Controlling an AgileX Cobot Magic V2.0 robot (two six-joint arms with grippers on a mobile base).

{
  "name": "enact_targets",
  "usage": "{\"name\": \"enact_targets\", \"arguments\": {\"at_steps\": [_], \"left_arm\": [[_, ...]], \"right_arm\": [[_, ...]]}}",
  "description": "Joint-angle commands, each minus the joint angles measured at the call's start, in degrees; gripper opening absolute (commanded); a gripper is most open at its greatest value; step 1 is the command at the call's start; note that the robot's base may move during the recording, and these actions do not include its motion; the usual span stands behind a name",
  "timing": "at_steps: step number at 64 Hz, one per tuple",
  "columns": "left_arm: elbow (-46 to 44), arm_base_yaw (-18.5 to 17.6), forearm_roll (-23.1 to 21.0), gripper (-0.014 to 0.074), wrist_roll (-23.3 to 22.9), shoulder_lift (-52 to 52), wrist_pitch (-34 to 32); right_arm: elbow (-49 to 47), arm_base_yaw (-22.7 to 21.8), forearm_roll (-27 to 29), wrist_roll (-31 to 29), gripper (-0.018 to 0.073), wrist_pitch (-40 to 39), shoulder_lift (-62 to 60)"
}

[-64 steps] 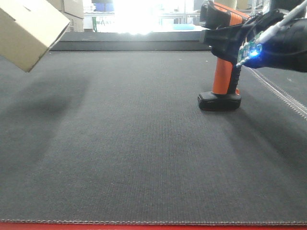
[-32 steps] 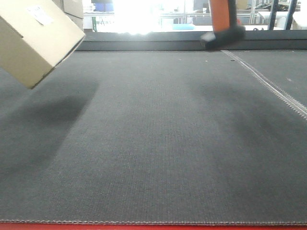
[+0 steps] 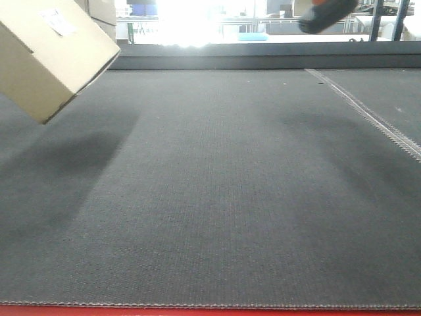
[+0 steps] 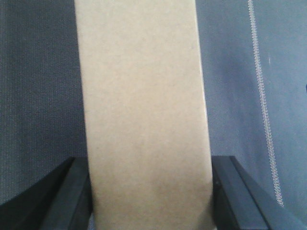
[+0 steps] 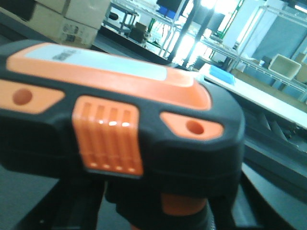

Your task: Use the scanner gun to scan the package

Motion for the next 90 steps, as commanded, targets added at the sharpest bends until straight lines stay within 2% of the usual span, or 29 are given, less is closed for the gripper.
{"name": "enact_targets", "arguments": {"at_steps": [1,62,90], "left_arm": [[0.0,-0.3,-1.4,-0.0111,-0.3,-0.8,-0.1],[0.0,-0.3,0.1,-0.0111,-0.3,-0.8,-0.1],[0.0,-0.3,0.1,-0.0111,-0.3,-1.0,-0.1]], "right_arm": [[-0.9,-1.7,-0.2,-1.1,-0.0150,-2.6,-0.1],[-1.0,-3.1,-0.2,-2.2,-0.0150,-3.9,1.8],[-1.0,-3.1,2.1,-2.2,-0.0151,-3.1,1.2]]}}
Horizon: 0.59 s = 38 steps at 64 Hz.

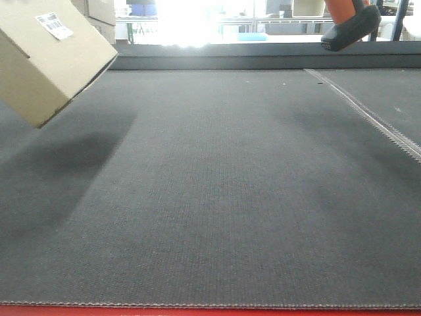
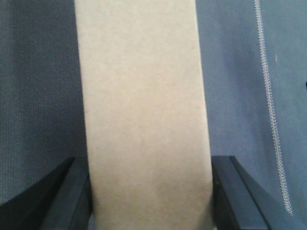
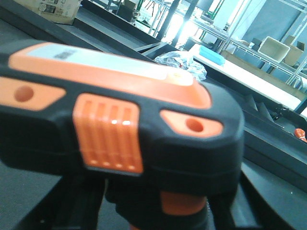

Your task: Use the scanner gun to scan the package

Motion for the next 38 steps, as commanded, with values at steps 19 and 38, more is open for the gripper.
{"name": "enact_targets", "arguments": {"at_steps": [19,38], "left_arm": [[-0.4,-0.3,-1.1,-0.0111,-0.4,-1.8,-0.1],[-0.4,-0.3,-0.2,-0.0111,-0.4,-2.0,-0.1]], "right_arm": [[-1.0,-0.2,12.7,-0.3,-0.0151,-1.8,-5.7],[-1.0,-0.2,31.4,-0.3,-0.0151,0.5,-7.7]]}}
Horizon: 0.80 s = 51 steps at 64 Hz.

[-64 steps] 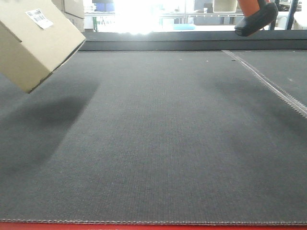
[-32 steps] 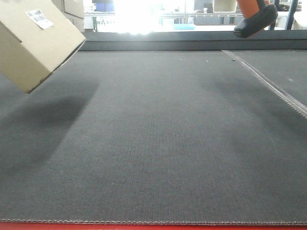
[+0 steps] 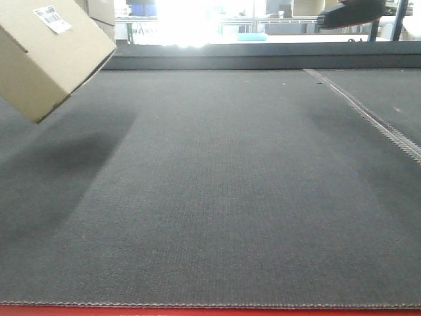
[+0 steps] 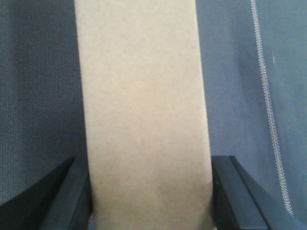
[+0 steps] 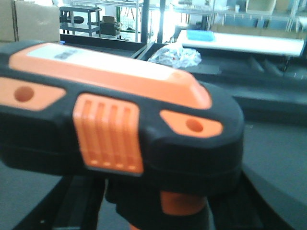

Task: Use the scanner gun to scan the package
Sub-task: 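Lower the scanner gun back onto the belt with the right gripper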

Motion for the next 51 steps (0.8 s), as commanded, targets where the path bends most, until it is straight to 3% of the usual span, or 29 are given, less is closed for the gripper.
{"name": "enact_targets", "arguments": {"at_steps": [1,5,21,25,38,51], "left_arm": [[-0.4,-0.3,-0.5,-0.0111,-0.4,-1.0,-0.1],[-0.4,-0.3,-0.1,-0.0111,-0.4,-1.0,-0.1],[-0.4,-0.3,-0.1,-0.0111,-0.4,-1.0,-0.1],[-0.4,-0.3,-0.1,-0.0111,-0.4,-1.0,-0.1],[-0.4,-0.3,-0.1,-0.0111,-0.4,-1.0,-0.1],[-0.4,-0.3,-0.1,-0.0111,-0.4,-1.0,-0.1]], "right_arm": [[-0.9,-0.2,6.8,-0.3,-0.0151,-2.2,-1.2],[0.0,-0.2,9.3,-0.3,-0.0151,-2.8,-1.2],[6.0,-0.2,8.5,3.2,-0.0151,-9.4,1.1],[7.2,-0.2,4.9,6.7,-0.0151,-10.2,2.4],[9.1,-0.2,-14.2,24.5,-0.0151,-14.5,7.4],[9.1,-0.2,-20.6,30.5,-0.0151,-21.3,12.6]]}}
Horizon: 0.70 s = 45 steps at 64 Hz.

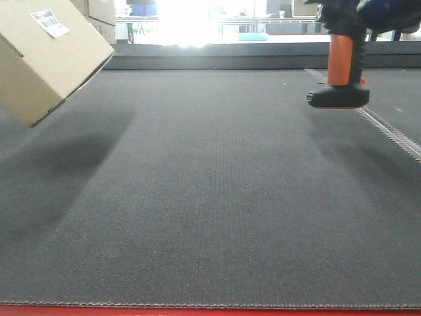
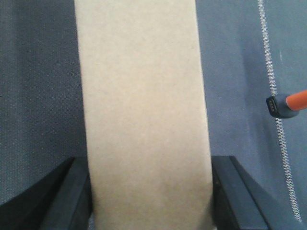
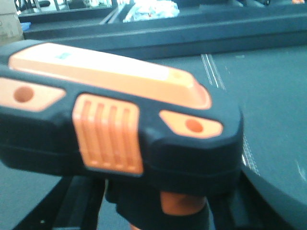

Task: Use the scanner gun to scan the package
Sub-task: 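Lower the scanner gun back onto the belt with the right gripper, then open the right gripper off the gun and lower the held box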

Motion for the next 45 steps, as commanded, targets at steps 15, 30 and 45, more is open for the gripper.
{"name": "enact_targets", "arguments": {"at_steps": [15,30,45], "left_arm": [[-0.4,-0.3,-1.1,-0.0111,-0.4,-1.0,-0.1],[-0.4,-0.3,-1.1,-0.0111,-0.4,-1.0,-0.1],[-0.4,-0.3,-1.1,-0.0111,-0.4,-1.0,-0.1]], "right_arm": [[-0.4,-0.2,-5.2,4.1,-0.0151,-10.1,5.6],[-0.4,-0.2,-5.5,4.1,-0.0151,-11.4,8.4],[-0.4,-0.2,-5.5,4.1,-0.0151,-10.7,8.9]]}}
